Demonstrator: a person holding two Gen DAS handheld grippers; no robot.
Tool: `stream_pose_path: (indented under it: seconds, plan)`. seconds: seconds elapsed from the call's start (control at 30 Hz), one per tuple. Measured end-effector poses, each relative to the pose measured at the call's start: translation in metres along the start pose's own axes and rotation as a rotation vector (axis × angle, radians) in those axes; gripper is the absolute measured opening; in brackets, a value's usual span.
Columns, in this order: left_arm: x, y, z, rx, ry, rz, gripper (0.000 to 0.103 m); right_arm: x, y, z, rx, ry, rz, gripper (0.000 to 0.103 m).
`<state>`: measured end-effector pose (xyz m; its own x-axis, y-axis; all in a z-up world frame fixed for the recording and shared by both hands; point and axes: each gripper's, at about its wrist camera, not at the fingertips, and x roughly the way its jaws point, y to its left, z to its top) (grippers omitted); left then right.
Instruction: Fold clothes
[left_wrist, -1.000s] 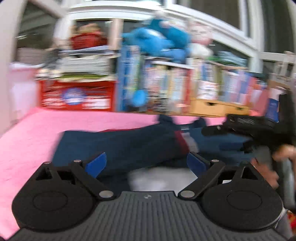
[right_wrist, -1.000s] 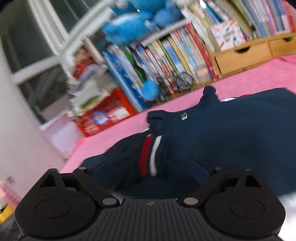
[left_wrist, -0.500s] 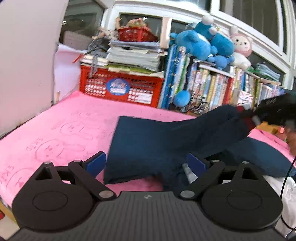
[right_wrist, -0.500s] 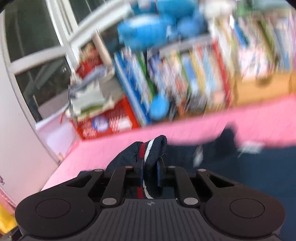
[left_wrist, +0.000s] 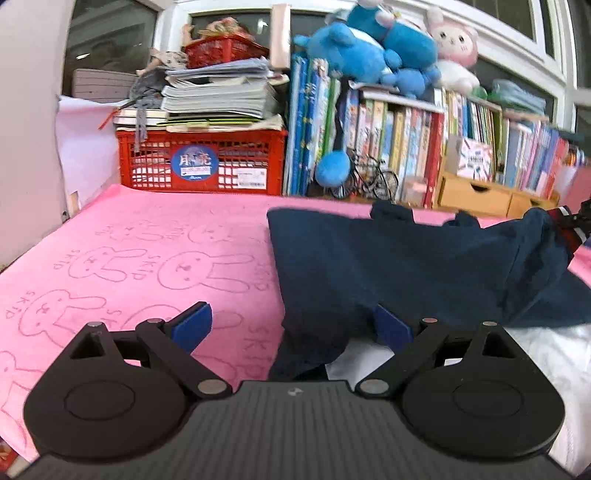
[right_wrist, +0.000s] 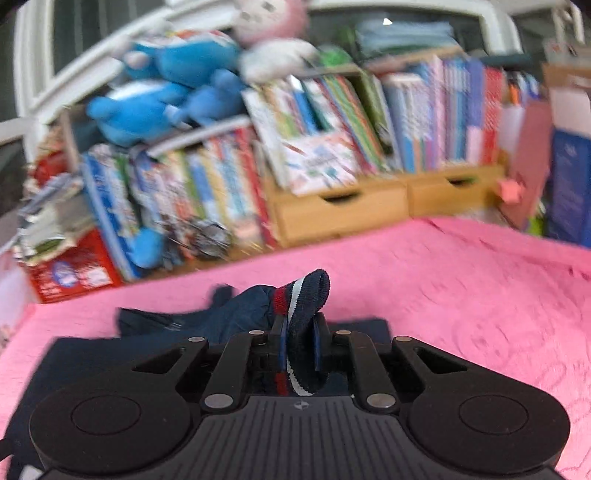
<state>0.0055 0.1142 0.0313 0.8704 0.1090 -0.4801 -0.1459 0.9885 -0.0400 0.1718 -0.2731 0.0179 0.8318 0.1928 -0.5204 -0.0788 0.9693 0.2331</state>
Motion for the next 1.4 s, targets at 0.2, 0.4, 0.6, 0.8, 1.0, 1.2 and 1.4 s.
stream_pose_path:
  seconds: [0.2, 0.4, 0.6, 0.8, 1.0, 1.2, 1.4]
  plan:
    - [0.010, -0.008, -0.006, 0.122, 0.010, 0.135, 0.098, 0.038, -0.022, -0.026, 0.048, 0.083, -0.009, 0.018]
    - [-0.015, 0.004, 0.000, 0.141, -0.036, 0.149, 0.099, 0.041, -0.026, -0.031, 0.037, 0.078, -0.005, 0.020]
    - [-0.021, -0.027, -0.015, 0.311, -0.003, 0.006, 0.101, 0.037, -0.024, -0.032, 0.005, 0.070, 0.013, 0.020]
    - [0.028, -0.001, -0.015, 0.304, 0.054, 0.337, 0.103, 0.032, -0.024, -0.039, -0.036, 0.074, -0.003, 0.021]
    - [0.026, 0.022, -0.009, 0.182, 0.099, 0.269, 0.102, 0.046, -0.018, -0.055, -0.106, 0.076, -0.042, 0.023]
    - [-0.020, 0.028, -0.001, 0.146, 0.062, 0.070, 0.103, 0.011, -0.024, -0.048, -0.098, 0.021, -0.020, 0.076]
    - [-0.049, 0.034, 0.004, -0.023, 0.109, -0.072, 0.103, -0.060, -0.035, -0.065, -0.103, -0.044, 0.065, 0.083]
